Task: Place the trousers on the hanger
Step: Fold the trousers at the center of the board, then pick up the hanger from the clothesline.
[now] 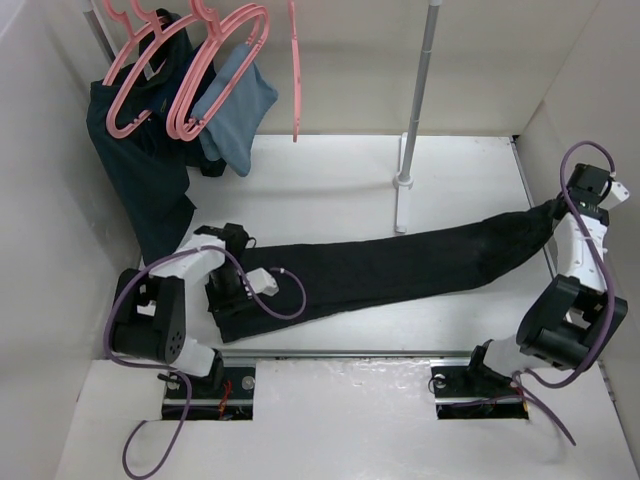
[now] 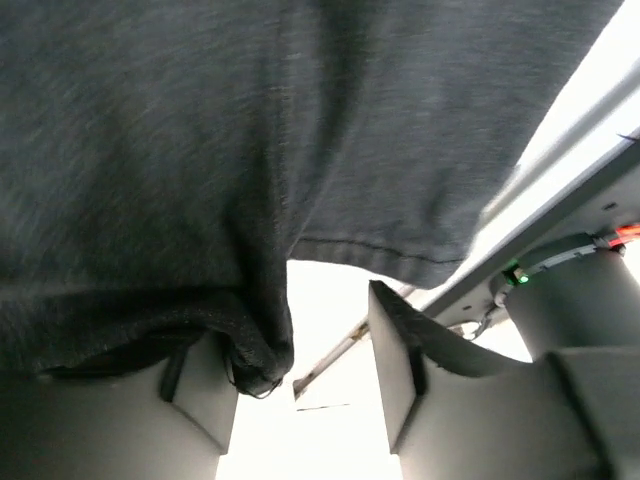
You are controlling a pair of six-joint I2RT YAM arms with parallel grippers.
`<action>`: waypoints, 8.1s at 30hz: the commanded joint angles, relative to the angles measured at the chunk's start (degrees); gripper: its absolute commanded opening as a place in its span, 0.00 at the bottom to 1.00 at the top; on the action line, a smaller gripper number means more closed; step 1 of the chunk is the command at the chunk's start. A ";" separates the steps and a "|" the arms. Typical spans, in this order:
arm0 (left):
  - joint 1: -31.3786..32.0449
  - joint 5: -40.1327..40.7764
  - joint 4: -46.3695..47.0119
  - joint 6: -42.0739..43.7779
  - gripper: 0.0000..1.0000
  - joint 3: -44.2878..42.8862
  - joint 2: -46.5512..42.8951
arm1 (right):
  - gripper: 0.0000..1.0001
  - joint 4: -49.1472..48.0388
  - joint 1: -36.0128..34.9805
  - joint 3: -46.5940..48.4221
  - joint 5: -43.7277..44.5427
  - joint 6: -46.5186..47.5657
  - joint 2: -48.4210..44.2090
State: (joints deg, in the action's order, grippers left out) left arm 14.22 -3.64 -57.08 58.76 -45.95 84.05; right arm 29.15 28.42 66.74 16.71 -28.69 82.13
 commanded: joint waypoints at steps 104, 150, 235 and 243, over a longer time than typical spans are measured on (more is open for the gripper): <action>9.06 -3.06 17.25 -25.01 0.69 -0.37 -19.72 | 1.00 -9.03 -60.98 -17.52 -18.46 -3.49 -7.77; 30.70 9.26 24.74 -24.75 0.49 3.78 -13.52 | 1.00 -2.27 -27.63 -25.37 -18.74 -3.15 -28.95; 13.82 26.75 41.43 -51.38 0.53 -25.68 -37.91 | 0.81 -63.69 -68.06 86.37 -21.81 -35.03 60.69; 13.29 26.75 41.43 -50.85 0.53 -24.53 -38.44 | 0.84 -63.69 -69.65 85.84 -14.26 -34.33 59.99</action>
State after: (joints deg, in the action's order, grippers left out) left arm 28.08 22.68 -18.50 7.64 -70.74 46.85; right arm -30.63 -40.05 151.06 -2.04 -63.24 145.47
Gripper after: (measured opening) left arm 0.531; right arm 0.841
